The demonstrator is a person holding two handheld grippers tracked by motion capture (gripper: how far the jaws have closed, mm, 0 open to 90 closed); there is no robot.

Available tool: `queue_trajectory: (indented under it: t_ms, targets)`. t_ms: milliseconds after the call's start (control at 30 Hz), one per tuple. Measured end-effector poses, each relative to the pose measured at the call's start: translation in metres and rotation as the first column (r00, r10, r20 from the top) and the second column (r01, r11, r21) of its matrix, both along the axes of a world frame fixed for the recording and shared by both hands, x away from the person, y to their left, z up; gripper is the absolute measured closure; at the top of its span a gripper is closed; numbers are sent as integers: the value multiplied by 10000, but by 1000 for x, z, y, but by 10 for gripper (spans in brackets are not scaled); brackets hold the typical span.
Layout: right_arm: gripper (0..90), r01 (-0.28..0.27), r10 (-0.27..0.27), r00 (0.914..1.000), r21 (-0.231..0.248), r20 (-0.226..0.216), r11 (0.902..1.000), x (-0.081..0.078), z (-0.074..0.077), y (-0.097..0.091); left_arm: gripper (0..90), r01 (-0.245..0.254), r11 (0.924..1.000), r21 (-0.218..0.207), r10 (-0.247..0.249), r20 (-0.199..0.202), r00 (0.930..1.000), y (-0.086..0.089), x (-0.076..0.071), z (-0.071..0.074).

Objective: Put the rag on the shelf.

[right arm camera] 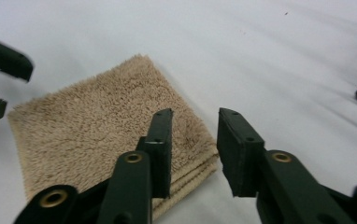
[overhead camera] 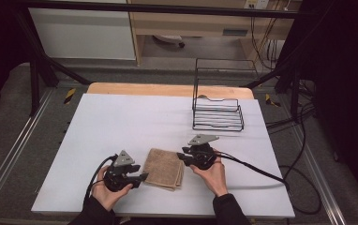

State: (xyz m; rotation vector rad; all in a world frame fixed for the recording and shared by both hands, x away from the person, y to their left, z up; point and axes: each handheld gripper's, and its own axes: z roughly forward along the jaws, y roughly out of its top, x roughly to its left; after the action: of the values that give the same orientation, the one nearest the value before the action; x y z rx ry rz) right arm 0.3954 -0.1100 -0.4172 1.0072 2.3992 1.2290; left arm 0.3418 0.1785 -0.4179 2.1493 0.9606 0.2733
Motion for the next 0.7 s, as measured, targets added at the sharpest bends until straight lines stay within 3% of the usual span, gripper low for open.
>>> queue_trajectory:
  t_ms: [100, 133, 167, 267, 333, 367, 467, 567, 700]
  targets:
    - [493, 263, -257, 9996, 448, -137, 9986, -4, 6, -11, 314, 1, 9999, -120, -1, -7, 10000, 2, 11, 2]
    - [493, 263, -257, 9996, 448, -137, 9986, -4, 6, -11, 314, -18, 10000, -48, 18, -55, 10000, 2, 16, 2]
    - [417, 499, -488, 9986, 499, -222, 9975, -5, 5, -18, 218, -51, 10000, -22, 51, -129, 9999, 2, 21, 2]
    - [329, 731, -726, 9973, 486, -110, 9961, -6, 2, -26, 165, -242, 9996, -124, 239, -231, 9994, 0, 35, 0]
    - [263, 964, -944, 9948, 529, -388, 9939, -9, -3, -36, 96, -321, 9995, -43, 320, -162, 9994, -3, 43, -2]
    - [210, 1026, -1002, 9940, 552, -447, 9932, -10, -5, -40, 93, -442, 9990, 63, 443, -228, 9988, -5, 46, -3]
    - [164, 1129, -1096, 9920, 523, -622, 9922, -12, -8, -46, 103, -670, 9970, 378, 683, -326, 9971, -8, 58, -7]
    - [135, 1189, -1134, 9901, 642, -828, 9908, -17, -11, -56, 133, -804, 9962, 342, 820, -504, 9954, -12, 68, -10]
    - [105, 1341, -1262, 9882, 918, -869, 9867, -22, -14, -65, 228, -1025, 9944, 239, 1035, -437, 9937, -15, 80, -12]
